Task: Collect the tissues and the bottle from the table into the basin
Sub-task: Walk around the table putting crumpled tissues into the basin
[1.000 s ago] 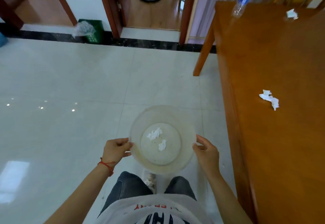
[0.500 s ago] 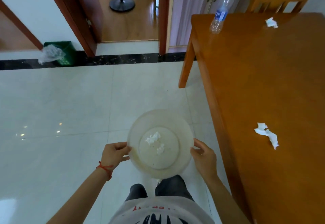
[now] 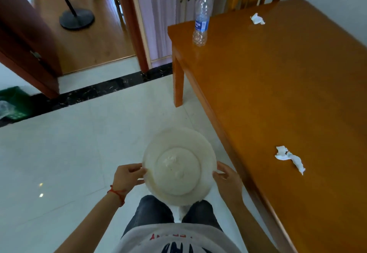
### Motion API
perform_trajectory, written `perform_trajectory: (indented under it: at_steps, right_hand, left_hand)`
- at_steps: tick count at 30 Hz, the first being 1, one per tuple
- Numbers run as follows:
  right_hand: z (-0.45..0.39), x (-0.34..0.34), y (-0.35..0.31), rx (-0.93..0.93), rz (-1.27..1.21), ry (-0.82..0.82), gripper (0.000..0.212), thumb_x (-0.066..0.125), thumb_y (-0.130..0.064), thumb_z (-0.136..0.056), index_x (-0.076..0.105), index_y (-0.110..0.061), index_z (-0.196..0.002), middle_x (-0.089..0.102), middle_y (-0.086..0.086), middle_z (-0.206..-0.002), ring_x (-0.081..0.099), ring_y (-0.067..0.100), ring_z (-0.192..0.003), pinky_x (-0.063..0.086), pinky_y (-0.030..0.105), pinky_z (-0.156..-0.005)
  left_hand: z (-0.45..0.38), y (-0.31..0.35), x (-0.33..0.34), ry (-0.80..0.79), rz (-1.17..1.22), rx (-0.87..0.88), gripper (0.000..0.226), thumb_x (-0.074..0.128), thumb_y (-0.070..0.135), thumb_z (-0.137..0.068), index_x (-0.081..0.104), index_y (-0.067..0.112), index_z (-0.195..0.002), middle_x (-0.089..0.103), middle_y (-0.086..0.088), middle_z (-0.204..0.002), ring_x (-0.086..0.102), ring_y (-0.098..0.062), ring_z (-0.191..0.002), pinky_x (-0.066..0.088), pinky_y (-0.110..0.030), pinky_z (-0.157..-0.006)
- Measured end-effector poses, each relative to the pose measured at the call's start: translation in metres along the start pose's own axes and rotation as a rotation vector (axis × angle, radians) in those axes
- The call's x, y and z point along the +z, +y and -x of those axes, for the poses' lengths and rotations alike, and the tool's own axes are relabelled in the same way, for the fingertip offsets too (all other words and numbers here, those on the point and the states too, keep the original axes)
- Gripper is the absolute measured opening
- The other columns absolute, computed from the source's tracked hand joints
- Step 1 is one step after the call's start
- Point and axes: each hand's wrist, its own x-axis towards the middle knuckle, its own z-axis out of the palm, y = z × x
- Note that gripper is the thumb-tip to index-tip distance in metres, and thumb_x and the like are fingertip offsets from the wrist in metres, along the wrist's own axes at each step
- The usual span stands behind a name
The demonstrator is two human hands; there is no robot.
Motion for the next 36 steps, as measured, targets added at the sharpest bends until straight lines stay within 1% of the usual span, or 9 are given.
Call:
perform_trajectory:
  at_steps: [3,7,10,13,16,19,21,25,36]
  right_hand:
    - [-0.001,0.011,-0.002,0.086,-0.058,0.11,0.031,0.061,-0.01,-0.084,0.063,-0.016,-0.114,0.067,-0.005,-0.109,0.063,0.008,-0.087,0.054,0.023,-0.08]
    - [0.009,0.028,-0.011,0.174,-0.108,0.244,0.028,0.06,-0.01,-0.085,0.064,-0.019,-0.111,0.063,-0.01,-0.106,0.06,-0.01,-0.073,0.044,0.0,-0.06]
    - [0.02,0.04,-0.017,0.226,-0.16,0.331,0.027,0.059,-0.01,-0.086,0.064,-0.021,-0.11,0.062,-0.011,-0.104,0.058,-0.005,-0.074,0.041,0.002,-0.06]
    - [0.033,0.048,-0.016,0.282,-0.216,0.42,0.027,0.058,-0.009,-0.086,0.064,-0.021,-0.11,0.062,-0.01,-0.102,0.058,-0.004,-0.075,0.045,0.011,-0.069]
    - [0.046,0.05,-0.012,0.341,-0.256,0.501,0.029,0.059,-0.008,-0.084,0.064,-0.021,-0.109,0.064,-0.01,-0.101,0.061,-0.006,-0.068,0.045,0.008,-0.066]
    - [0.061,0.049,-0.006,0.384,-0.292,0.583,0.029,0.059,-0.006,-0.084,0.064,-0.019,-0.11,0.065,-0.007,-0.102,0.061,-0.001,-0.071,0.051,0.021,-0.075]
    - [0.07,0.046,0.001,0.404,-0.3,0.625,0.029,0.059,-0.007,-0.084,0.064,-0.017,-0.111,0.065,-0.004,-0.104,0.061,0.004,-0.075,0.05,0.016,-0.072]
    - [0.084,0.041,0.02,0.453,-0.301,0.661,0.029,0.06,-0.01,-0.085,0.063,-0.017,-0.112,0.067,-0.002,-0.111,0.061,0.001,-0.074,0.044,-0.002,-0.056]
    - [0.094,0.026,0.046,0.51,-0.271,0.636,0.031,0.059,-0.015,-0.086,0.061,-0.018,-0.116,0.066,0.0,-0.118,0.059,0.001,-0.073,0.044,0.002,-0.062]
  left_hand:
    - [-0.03,0.021,-0.001,-0.099,-0.064,0.012,0.027,0.06,-0.003,-0.08,0.063,-0.008,-0.106,0.067,-0.011,-0.085,0.063,-0.03,-0.081,0.059,-0.034,-0.07]
    - [-0.064,0.048,-0.002,-0.218,-0.167,0.033,0.027,0.06,-0.004,-0.08,0.062,-0.009,-0.106,0.067,-0.012,-0.087,0.062,-0.034,-0.085,0.053,-0.041,-0.081]
    - [-0.085,0.062,0.001,-0.297,-0.231,0.037,0.03,0.061,-0.005,-0.079,0.06,-0.011,-0.108,0.064,-0.022,-0.099,0.061,-0.035,-0.088,0.057,-0.04,-0.076]
    - [-0.097,0.069,0.009,-0.371,-0.272,0.02,0.027,0.059,-0.007,-0.08,0.06,-0.013,-0.106,0.065,-0.02,-0.089,0.06,-0.035,-0.086,0.059,-0.033,-0.067]
    - [-0.1,0.074,0.022,-0.456,-0.328,0.012,0.021,0.057,-0.008,-0.08,0.062,-0.014,-0.101,0.064,-0.013,-0.08,0.059,-0.035,-0.083,0.057,-0.02,-0.052]
    - [-0.098,0.076,0.038,-0.521,-0.389,0.022,0.025,0.059,-0.008,-0.079,0.062,-0.012,-0.104,0.064,-0.019,-0.092,0.06,-0.037,-0.085,0.058,-0.034,-0.067]
    - [-0.093,0.077,0.05,-0.551,-0.414,0.039,0.027,0.06,-0.007,-0.078,0.063,-0.01,-0.105,0.064,-0.021,-0.098,0.06,-0.037,-0.085,0.058,-0.036,-0.067]
    - [-0.08,0.075,0.07,-0.62,-0.45,0.066,0.029,0.06,-0.007,-0.078,0.063,-0.007,-0.107,0.065,-0.019,-0.093,0.061,-0.033,-0.078,0.056,-0.018,-0.049]
    - [-0.068,0.063,0.095,-0.664,-0.523,0.107,0.026,0.061,-0.006,-0.078,0.064,-0.005,-0.105,0.064,-0.02,-0.097,0.062,-0.035,-0.08,0.057,-0.02,-0.051]
